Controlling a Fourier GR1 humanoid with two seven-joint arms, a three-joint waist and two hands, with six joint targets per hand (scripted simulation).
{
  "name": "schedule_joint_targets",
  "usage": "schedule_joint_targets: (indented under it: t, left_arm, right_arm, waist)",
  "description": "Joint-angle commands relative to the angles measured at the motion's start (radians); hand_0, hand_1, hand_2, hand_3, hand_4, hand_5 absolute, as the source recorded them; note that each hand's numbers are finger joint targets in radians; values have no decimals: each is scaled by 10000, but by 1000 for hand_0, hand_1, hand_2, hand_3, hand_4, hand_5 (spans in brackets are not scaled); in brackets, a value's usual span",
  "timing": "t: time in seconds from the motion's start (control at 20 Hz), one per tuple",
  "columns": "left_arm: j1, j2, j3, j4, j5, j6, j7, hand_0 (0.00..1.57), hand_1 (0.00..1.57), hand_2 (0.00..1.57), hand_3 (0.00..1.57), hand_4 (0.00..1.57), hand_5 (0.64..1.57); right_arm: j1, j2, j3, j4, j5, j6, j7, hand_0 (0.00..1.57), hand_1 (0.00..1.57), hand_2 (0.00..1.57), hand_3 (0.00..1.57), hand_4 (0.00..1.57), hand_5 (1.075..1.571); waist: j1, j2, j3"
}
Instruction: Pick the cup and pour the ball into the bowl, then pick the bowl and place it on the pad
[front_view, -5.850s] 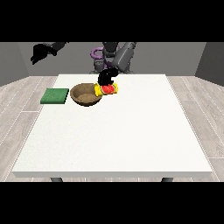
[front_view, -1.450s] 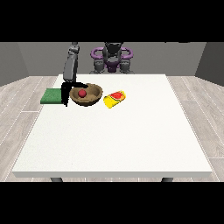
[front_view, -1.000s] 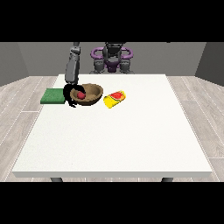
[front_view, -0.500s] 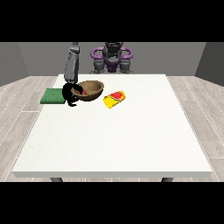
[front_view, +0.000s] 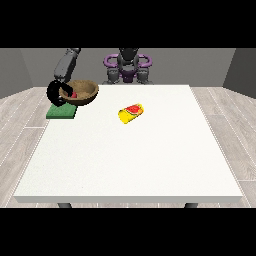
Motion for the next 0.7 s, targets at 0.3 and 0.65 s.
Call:
schedule_joint_targets:
  t: [0.3, 0.65]
  left_arm:
    - [-474, 677, 69, -673, 617, 613, 624, 0, 0, 0, 0, 0, 1571]
    - [-180, 170, -329, -1715, 824, 754, 383, 0, 0, 0, 0, 0, 1571]
  right_arm:
    - [601, -1789, -258, 869, 323, 1314, -1136, 1571, 1571, 1571, 975, 1151, 1565]
    - [210, -3040, -857, 1650, 55, 2138, -1294, 1571, 1571, 1571, 844, 1135, 1562]
  waist:
    - [-179, 547, 13]
    - [10, 1129, 16]
